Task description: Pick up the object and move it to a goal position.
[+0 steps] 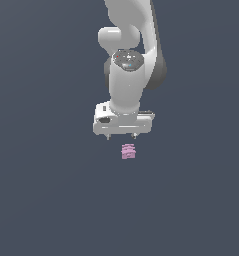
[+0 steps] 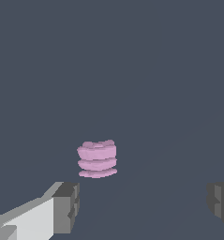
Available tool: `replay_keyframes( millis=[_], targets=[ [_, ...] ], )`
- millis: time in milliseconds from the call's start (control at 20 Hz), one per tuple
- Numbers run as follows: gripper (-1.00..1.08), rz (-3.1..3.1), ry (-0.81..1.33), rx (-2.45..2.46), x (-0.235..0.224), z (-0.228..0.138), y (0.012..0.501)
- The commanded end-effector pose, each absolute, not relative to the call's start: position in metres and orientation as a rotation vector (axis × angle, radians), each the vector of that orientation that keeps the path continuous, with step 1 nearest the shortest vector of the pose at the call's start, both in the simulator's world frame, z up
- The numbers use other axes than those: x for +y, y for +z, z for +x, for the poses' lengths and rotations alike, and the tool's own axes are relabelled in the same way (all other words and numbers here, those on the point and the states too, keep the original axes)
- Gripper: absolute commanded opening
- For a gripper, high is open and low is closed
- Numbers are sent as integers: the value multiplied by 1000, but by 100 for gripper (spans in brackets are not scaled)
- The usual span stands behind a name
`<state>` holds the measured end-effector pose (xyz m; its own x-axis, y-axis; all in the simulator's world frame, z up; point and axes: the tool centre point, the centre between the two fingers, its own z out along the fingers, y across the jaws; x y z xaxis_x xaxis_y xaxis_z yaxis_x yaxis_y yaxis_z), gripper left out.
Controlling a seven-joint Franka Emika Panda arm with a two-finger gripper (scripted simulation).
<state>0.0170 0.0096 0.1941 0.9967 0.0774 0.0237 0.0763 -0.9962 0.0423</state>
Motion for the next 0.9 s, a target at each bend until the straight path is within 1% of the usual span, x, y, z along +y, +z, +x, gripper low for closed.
replay_keyframes(
  millis=[0,400,850],
  targets=[
    [100,3100,39,98,10,17,193],
    [100,3108,37,-65,14,15,185],
    [100,3097,31,-399,21,12,170]
  ],
)
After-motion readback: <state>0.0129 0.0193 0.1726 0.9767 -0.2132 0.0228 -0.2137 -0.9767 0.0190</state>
